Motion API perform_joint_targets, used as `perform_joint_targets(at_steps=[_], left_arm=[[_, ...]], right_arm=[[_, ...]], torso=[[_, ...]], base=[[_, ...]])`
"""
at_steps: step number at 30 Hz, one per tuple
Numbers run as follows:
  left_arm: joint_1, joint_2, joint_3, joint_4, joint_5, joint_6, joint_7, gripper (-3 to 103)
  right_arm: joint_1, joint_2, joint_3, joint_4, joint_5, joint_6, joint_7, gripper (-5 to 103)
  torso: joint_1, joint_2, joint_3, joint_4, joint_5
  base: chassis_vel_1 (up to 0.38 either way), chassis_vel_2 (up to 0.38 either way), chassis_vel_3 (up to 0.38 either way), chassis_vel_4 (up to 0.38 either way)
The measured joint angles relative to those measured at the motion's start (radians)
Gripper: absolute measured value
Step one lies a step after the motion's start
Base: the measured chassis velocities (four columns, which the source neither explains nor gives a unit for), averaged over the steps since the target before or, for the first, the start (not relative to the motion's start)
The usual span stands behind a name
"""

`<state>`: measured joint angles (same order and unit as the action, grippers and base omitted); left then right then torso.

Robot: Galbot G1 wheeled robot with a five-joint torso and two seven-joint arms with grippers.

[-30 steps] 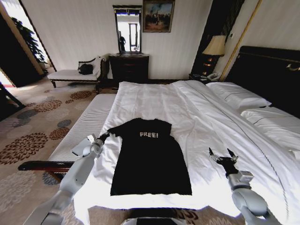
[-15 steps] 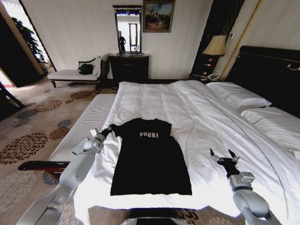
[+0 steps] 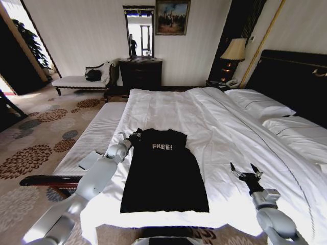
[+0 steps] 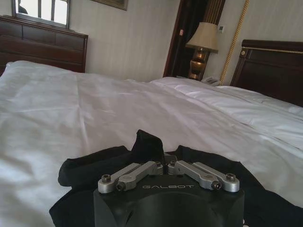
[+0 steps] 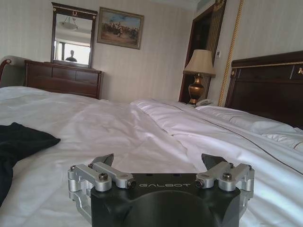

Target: Fold the clothes on the bed.

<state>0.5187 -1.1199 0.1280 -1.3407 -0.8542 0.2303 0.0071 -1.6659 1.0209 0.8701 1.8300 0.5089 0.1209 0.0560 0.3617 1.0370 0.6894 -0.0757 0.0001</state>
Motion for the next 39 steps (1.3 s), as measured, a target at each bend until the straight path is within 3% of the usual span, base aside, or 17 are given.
perform_joint_targets(at_steps=[4, 19, 24, 27, 29, 32, 33, 36, 39], left_arm=[[-0.002, -0.010, 0.049, 0.021, 0.022, 0.001, 0.000, 0], [0.010, -0.074, 0.095, 0.082, 0.071, 0.005, 0.000, -1], [-0.006, -0.115, 0.099, 0.120, 0.096, 0.009, 0.000, 12], [-0.014, -0.125, 0.103, 0.126, 0.117, 0.016, 0.000, 28], [-0.014, -0.118, 0.109, 0.118, 0.125, 0.020, 0.000, 28], [0.007, -0.063, 0.136, 0.061, 0.195, 0.022, 0.000, 44], [0.007, -0.063, 0.136, 0.061, 0.195, 0.022, 0.000, 44], [0.041, -0.029, 0.131, -0.004, 0.217, 0.013, 0.000, 61], [0.057, -0.017, 0.105, -0.037, 0.209, 0.003, 0.001, 66]], right_arm=[[-0.003, -0.001, 0.010, -0.004, 0.007, 0.006, -0.004, 100], [-0.001, 0.004, 0.002, -0.017, 0.010, 0.018, -0.014, 100], [-0.007, 0.006, 0.002, -0.017, 0.011, 0.024, -0.017, 100], [-0.013, 0.008, 0.003, -0.017, 0.011, 0.029, -0.020, 100], [-0.015, 0.008, 0.004, -0.017, 0.011, 0.030, -0.020, 100], [-0.014, 0.003, 0.008, -0.016, 0.015, 0.031, -0.021, 100], [-0.014, 0.003, 0.008, -0.016, 0.015, 0.031, -0.021, 100], [-0.002, -0.006, 0.006, -0.011, 0.026, 0.027, -0.021, 100], [0.015, -0.019, 0.000, -0.009, 0.036, 0.013, -0.018, 100]], torso=[[0.000, 0.000, 0.000, -0.0001, -0.0001], [0.000, 0.000, 0.000, 0.0000, -0.0001], [0.000, 0.000, 0.000, 0.0001, 0.0000], [0.000, 0.000, 0.000, -0.0004, -0.0001], [0.000, 0.000, 0.000, -0.0003, -0.0001], [0.000, 0.000, 0.000, 0.0003, -0.0001], [0.000, 0.000, 0.000, 0.0003, -0.0001], [0.000, 0.000, 0.000, 0.0005, -0.0003], [0.000, 0.000, 0.000, 0.0001, -0.0003]], base=[[0.000, 0.000, 0.000, 0.000], [0.000, 0.000, 0.000, 0.000], [0.000, 0.000, 0.000, 0.000], [0.000, 0.000, 0.000, 0.000], [0.000, 0.000, 0.000, 0.000], [0.000, 0.000, 0.000, 0.000], [0.000, 0.000, 0.000, 0.000], [0.000, 0.000, 0.000, 0.000], [0.000, 0.000, 0.000, 0.000]])
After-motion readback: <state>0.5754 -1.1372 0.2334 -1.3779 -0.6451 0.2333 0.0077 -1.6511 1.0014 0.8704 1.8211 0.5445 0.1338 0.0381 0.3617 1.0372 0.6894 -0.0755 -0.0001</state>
